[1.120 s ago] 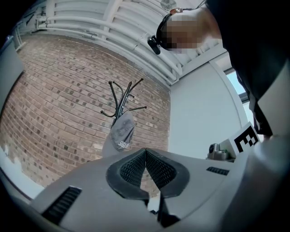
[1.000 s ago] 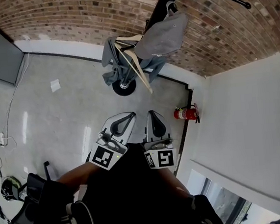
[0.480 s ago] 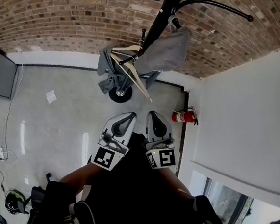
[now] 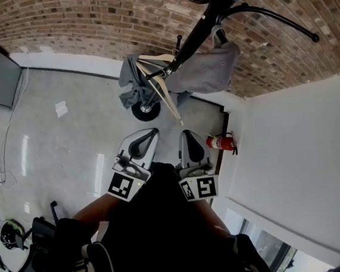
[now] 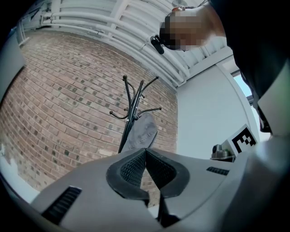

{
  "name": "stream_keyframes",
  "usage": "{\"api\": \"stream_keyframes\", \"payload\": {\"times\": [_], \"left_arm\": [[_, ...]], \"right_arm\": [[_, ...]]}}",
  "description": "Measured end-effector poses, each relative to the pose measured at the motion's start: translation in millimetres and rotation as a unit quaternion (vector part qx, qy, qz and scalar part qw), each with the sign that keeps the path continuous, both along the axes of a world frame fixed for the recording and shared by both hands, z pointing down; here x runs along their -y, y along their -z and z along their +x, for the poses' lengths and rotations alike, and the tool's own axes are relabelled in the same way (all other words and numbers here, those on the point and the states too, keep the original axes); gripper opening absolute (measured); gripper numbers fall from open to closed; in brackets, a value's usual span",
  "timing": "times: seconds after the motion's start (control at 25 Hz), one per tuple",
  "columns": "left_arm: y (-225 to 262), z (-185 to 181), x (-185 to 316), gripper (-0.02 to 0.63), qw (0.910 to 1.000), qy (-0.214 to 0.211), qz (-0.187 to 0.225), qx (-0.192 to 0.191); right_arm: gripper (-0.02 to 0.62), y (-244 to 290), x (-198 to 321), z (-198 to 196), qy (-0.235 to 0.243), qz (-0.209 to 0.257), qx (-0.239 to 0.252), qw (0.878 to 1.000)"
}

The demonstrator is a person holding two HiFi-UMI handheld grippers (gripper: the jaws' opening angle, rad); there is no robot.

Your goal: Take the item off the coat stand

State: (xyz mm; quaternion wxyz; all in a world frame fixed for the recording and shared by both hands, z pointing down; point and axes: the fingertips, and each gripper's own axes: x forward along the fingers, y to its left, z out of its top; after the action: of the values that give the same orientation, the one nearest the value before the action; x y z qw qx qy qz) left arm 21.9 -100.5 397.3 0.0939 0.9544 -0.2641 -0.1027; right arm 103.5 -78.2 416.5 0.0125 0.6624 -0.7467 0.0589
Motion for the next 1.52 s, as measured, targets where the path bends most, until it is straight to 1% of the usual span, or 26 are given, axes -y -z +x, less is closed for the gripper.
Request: {"api": "stream_keyframes", "payload": {"times": [0.12, 0.2, 0.28, 0.36, 0.48, 0.56, 0.68, 0.76, 0.84, 0.88, 0.92, 0.96, 1.08, 1.28, 1.36, 1.52], "left_arm": [[6, 6, 11, 0.018, 0.9998, 0.013, 0.013, -0.003], [7, 14, 11, 0.018, 0.9999, 0.007, 0.010, -0.006], [4, 24, 7, 0.018, 1.0000, -0.004, 0.002, -0.009], [1, 32, 4, 0.018, 0.9999, -0.012, -0.001, -0.002], [4, 40, 8, 0.018, 0.9998, -0.015, 0.008, 0.006], [6, 43, 11, 0.018, 0.9998, -0.011, 0.014, 0.009], [6, 42, 18, 0.018, 0.9998, -0.003, 0.018, 0.009], [8, 42, 24, 0.018, 0.9997, 0.002, 0.020, 0.010], [10, 43, 29, 0.018, 0.9996, 0.007, 0.026, 0.011], [12, 44, 31, 0.018, 0.9995, 0.008, 0.029, 0.010], [13, 46, 32, 0.018, 0.9994, 0.010, 0.031, 0.010], [13, 47, 34, 0.018, 0.9994, 0.010, 0.032, 0.010], [13, 51, 36, 0.018, 0.9994, 0.011, 0.031, 0.015], [11, 54, 38, 0.018, 0.9991, 0.011, 0.032, 0.025], [11, 54, 39, 0.018, 0.9990, 0.013, 0.033, 0.027], [11, 53, 41, 0.018, 0.9989, 0.021, 0.034, 0.026]], "right_arm": [[0.023, 2, 4, 10, -0.001, 0.002, -0.005, 1.000], [0.021, 5, 8, 18, -0.013, 0.011, -0.015, 1.000], [0.023, 12, 9, 29, -0.037, 0.027, -0.029, 0.999], [0.023, 19, 13, 38, -0.046, 0.040, -0.032, 0.998], [0.023, 27, 24, 42, -0.032, 0.062, -0.016, 0.997], [0.025, 32, 29, 41, -0.025, 0.076, -0.017, 0.997], [0.025, 38, 34, 43, -0.036, 0.092, -0.030, 0.995], [0.025, 41, 40, 47, -0.042, 0.093, -0.035, 0.994], [0.026, 40, 46, 49, -0.037, 0.089, -0.031, 0.995], [0.031, 40, 49, 50, -0.032, 0.089, -0.025, 0.995], [0.057, 40, 51, 50, -0.027, 0.091, -0.018, 0.995], [0.106, 42, 53, 50, -0.022, 0.094, -0.011, 0.995], [0.112, 46, 59, 53, -0.023, 0.102, -0.006, 0.995], [0.117, 44, 70, 58, -0.031, 0.094, -0.012, 0.995], [0.127, 46, 73, 59, -0.033, 0.099, -0.014, 0.994], [0.154, 47, 80, 62, -0.032, 0.101, 0.001, 0.994]]}}
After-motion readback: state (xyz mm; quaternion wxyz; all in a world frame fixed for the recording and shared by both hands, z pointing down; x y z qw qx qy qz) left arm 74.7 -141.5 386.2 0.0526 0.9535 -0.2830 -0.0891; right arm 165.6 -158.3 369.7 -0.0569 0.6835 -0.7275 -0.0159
